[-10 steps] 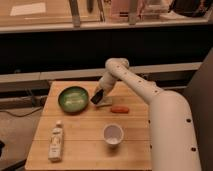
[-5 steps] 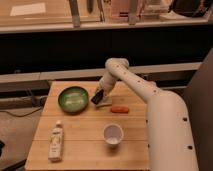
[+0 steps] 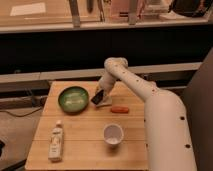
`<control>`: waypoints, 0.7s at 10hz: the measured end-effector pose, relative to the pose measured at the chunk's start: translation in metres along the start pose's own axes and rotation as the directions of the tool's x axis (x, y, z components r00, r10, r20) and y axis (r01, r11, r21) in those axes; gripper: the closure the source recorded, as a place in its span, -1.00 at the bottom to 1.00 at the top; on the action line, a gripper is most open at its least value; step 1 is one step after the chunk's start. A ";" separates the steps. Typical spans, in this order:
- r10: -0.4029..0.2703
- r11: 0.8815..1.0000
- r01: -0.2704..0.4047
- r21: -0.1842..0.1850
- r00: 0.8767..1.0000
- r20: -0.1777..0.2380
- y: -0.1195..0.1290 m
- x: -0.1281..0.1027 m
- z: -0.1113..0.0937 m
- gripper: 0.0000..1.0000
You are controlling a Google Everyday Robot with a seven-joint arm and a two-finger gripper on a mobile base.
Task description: Place the eraser on the white sponge
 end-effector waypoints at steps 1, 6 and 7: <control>0.002 1.000 -0.002 -0.007 1.000 -0.004 0.000 0.000 0.000 -0.60; 0.010 1.000 -0.010 -0.030 1.000 -0.025 0.000 -0.001 -0.003 -0.60; 0.006 1.000 -0.007 -0.024 0.999 -0.033 0.000 -0.002 -0.005 -0.60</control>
